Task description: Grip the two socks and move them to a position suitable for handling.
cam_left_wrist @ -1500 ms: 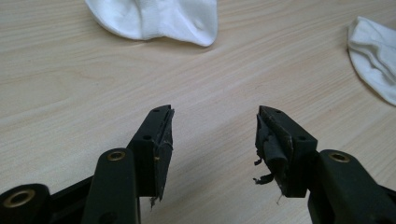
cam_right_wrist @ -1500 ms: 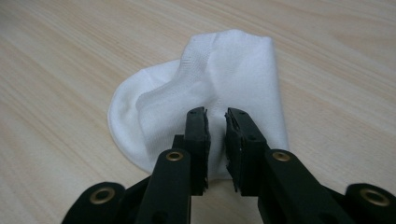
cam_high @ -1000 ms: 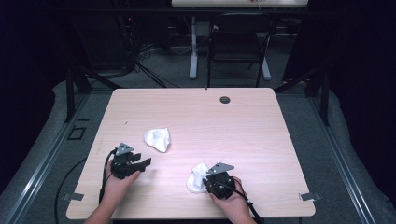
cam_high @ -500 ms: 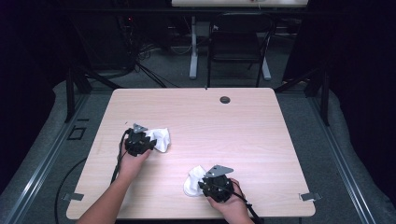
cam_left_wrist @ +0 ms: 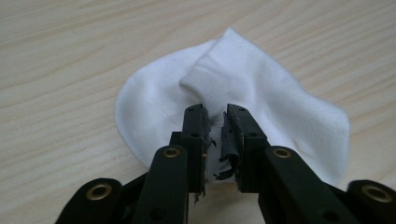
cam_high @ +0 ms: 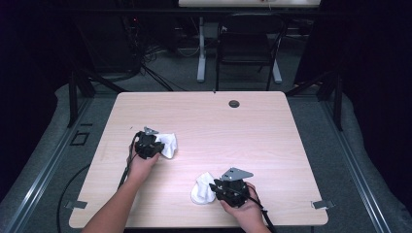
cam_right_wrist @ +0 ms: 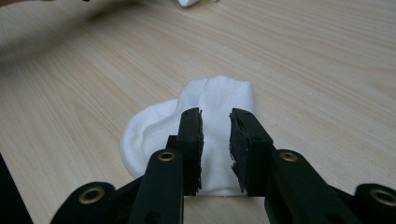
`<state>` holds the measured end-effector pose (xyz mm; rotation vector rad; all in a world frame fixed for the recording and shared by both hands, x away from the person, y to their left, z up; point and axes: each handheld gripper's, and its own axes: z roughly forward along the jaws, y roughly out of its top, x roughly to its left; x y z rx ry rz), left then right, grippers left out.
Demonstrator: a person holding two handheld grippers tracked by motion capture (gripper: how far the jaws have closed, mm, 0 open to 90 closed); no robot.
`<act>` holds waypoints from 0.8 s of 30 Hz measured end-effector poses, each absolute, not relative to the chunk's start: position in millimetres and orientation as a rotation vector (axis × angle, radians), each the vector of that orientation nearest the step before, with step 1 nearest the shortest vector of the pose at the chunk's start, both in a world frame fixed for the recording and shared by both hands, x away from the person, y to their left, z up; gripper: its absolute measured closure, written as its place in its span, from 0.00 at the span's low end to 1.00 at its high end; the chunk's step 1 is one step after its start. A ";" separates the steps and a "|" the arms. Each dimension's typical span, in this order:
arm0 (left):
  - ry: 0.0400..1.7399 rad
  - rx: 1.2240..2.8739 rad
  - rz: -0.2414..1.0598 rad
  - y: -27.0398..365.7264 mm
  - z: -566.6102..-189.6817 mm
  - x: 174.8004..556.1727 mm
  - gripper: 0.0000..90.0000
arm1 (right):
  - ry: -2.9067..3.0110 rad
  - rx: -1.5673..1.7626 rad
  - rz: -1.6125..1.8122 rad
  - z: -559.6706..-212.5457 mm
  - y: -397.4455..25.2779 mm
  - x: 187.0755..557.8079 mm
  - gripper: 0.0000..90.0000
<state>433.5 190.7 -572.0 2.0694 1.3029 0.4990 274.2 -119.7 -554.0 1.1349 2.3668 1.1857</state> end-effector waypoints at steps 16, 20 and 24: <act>1.255 2.080 0.391 161.9 -572.4 412.4 0.90 | 2.484 1.116 1.064 -575.1 -104.5 276.8 0.83; 1.235 2.088 0.367 153.3 -572.3 406.4 0.90 | 2.500 1.100 1.062 -574.9 -98.2 272.8 0.84; 1.221 2.081 0.341 141.8 -573.1 399.5 0.90 | 2.504 1.095 1.061 -574.9 -93.7 269.6 0.84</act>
